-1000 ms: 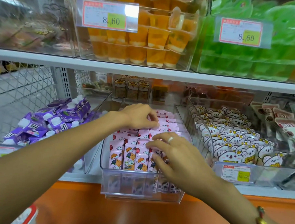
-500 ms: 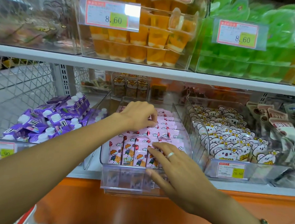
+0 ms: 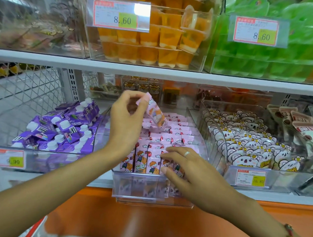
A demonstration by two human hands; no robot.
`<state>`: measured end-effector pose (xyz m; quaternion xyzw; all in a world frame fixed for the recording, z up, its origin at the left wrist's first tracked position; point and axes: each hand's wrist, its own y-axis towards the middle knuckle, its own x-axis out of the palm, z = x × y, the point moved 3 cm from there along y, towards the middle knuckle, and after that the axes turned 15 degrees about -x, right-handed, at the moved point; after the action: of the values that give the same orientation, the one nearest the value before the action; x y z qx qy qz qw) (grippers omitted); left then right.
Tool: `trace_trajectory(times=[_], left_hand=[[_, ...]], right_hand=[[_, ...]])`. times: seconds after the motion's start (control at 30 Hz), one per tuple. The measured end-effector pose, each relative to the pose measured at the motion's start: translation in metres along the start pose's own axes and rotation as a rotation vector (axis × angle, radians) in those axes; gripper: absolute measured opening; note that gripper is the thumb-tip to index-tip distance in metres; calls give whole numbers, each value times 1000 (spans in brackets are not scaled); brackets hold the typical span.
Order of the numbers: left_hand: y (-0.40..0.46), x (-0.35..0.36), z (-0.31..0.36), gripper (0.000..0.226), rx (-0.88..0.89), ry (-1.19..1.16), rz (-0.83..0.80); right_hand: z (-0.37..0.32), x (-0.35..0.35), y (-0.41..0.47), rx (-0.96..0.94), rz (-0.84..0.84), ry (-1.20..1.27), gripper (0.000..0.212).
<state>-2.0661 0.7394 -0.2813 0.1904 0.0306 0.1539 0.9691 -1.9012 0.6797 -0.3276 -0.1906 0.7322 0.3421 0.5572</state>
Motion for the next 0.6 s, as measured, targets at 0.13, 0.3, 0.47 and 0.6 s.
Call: trace_trajectory(times=[0.13, 0.3, 0.47, 0.6], left_hand=[[-15, -21, 7, 3, -4, -144, 82], [-38, -21, 3, 4, -47, -69, -57], [-43, -17, 0, 9, -117, -129, -179], [-43, -18, -8, 26, -193, -81, -256]], right_hand=[[2, -6, 6, 57, 181, 97, 22], [-3, -17, 16, 201, 527, 486, 31], [-16, -10, 33, 123, 427, 678, 11], [-5, -5, 37, 354, 550, 1097, 13]])
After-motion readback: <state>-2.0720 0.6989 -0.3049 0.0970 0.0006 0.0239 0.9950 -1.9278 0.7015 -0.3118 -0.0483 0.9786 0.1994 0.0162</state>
